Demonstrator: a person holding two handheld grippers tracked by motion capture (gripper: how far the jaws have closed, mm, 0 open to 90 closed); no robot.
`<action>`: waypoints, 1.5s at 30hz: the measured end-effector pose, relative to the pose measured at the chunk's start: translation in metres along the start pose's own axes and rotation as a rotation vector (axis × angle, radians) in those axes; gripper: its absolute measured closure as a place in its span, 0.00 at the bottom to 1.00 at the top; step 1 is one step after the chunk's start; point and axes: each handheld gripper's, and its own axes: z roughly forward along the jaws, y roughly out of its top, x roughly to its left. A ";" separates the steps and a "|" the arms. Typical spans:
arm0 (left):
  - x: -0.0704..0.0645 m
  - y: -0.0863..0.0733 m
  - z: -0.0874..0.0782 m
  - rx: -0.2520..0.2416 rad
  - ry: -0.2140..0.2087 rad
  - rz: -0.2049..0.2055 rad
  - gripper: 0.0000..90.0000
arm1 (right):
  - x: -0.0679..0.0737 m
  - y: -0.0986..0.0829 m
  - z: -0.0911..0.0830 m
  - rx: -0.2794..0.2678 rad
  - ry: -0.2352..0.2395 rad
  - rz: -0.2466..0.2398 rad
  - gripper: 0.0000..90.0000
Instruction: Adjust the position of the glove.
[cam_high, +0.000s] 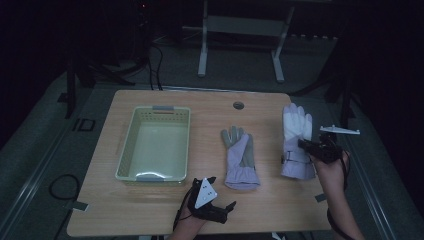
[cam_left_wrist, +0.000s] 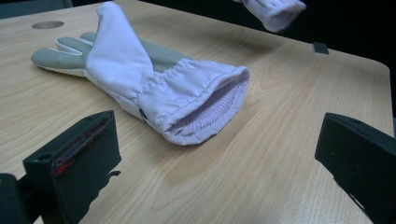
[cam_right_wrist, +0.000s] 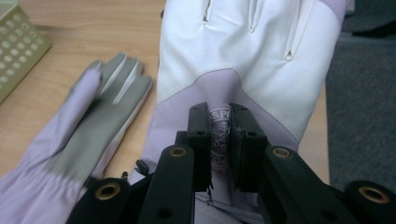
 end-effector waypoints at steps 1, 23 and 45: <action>0.000 0.000 0.000 0.000 -0.001 0.000 0.00 | 0.001 -0.004 -0.002 0.005 -0.002 0.001 0.89; 0.000 0.000 0.000 -0.001 0.002 -0.003 0.00 | -0.003 -0.051 0.061 0.151 -0.022 -0.044 0.81; 0.000 0.000 0.000 0.002 0.003 -0.004 0.00 | -0.017 -0.045 0.050 0.128 0.110 -0.213 0.52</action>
